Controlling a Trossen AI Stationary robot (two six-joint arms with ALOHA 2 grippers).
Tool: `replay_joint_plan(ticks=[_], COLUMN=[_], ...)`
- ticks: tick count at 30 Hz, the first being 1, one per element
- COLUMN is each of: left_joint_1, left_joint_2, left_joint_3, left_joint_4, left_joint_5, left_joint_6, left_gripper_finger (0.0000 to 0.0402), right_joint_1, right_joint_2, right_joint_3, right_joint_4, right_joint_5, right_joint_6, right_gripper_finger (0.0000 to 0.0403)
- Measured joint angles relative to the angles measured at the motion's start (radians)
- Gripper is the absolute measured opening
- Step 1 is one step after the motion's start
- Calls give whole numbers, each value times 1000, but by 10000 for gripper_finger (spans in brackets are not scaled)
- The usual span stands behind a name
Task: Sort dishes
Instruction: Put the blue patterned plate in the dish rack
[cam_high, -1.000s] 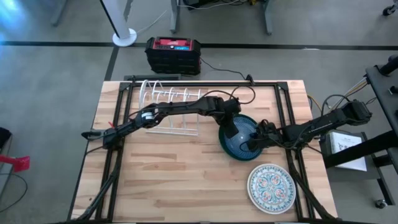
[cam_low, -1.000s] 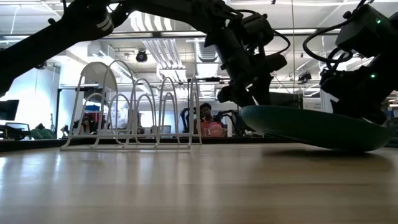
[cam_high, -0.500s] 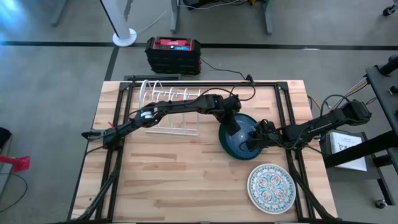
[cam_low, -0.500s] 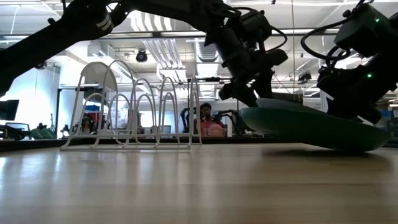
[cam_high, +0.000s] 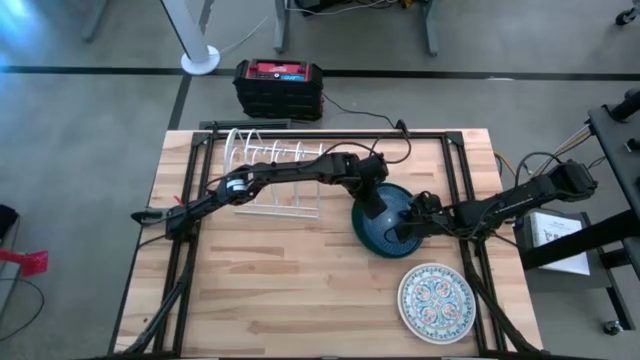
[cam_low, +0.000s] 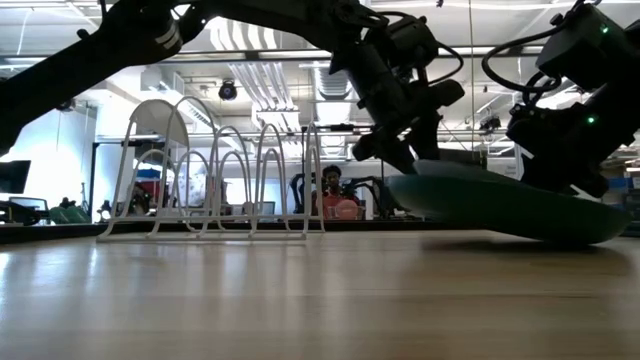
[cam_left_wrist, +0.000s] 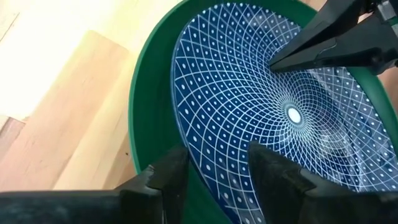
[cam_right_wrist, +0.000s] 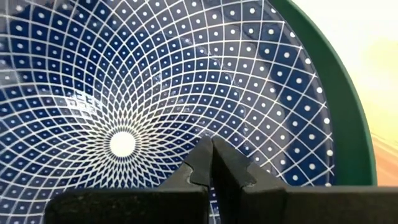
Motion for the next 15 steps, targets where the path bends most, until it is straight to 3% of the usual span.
replay_joint_plan(ticks=[4, 11, 15], left_joint_1=[0, 6, 11], left_joint_2=[0, 0, 0], left_joint_3=[0, -2, -2], left_joint_4=[-8, -14, -11], left_joint_5=[-11, -27, -27], left_joint_6=[6, 3, -1], left_gripper_finger=[120, 25, 10], right_joint_1=[0, 1, 1], right_joint_2=[0, -2, -2], right_joint_3=[1, 3, 3], right_joint_4=[1, 1, 3], right_joint_5=[0, 1, 1], right_joint_6=[0, -1, -2], right_gripper_finger=[0, 0, 0])
